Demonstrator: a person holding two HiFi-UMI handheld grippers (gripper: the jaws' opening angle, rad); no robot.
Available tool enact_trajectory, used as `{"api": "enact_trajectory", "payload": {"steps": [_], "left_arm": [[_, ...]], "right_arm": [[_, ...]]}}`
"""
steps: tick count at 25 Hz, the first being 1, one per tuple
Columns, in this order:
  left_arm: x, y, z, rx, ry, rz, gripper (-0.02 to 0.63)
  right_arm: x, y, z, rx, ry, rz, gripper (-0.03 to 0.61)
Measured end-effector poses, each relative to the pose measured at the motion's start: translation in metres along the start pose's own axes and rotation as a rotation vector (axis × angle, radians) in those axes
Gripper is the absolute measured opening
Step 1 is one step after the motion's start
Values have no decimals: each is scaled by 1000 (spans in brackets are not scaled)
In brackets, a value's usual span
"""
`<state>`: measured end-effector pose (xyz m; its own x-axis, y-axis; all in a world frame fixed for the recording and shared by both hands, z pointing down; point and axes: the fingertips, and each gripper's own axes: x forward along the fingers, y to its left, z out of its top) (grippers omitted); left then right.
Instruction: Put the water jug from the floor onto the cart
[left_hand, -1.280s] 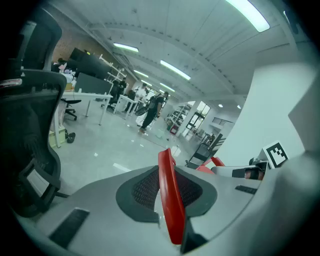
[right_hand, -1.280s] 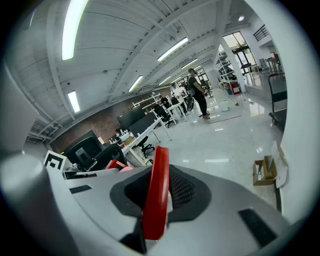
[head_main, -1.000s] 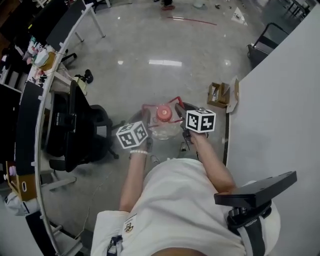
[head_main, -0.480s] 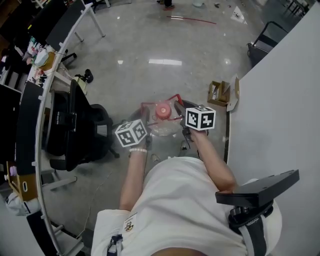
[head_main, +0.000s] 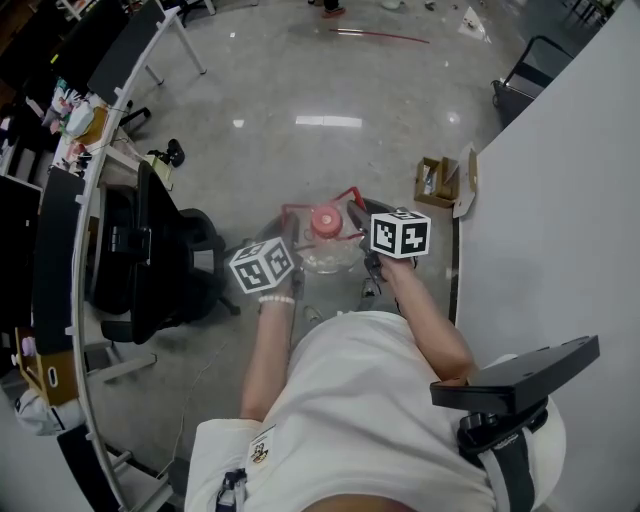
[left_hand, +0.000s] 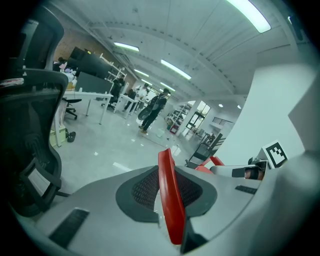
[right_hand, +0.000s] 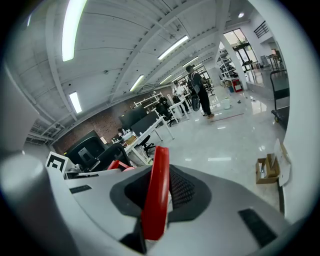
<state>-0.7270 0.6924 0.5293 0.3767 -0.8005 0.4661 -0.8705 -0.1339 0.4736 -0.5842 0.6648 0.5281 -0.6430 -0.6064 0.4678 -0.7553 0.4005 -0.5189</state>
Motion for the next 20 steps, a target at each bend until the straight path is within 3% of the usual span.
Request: {"api": "enact_trajectory", "payload": {"steps": [20], "left_arm": [[2,-5,0,-6,3,-14,63]], "right_arm": [[-1,-3,1,52,-6,4,72]]}}
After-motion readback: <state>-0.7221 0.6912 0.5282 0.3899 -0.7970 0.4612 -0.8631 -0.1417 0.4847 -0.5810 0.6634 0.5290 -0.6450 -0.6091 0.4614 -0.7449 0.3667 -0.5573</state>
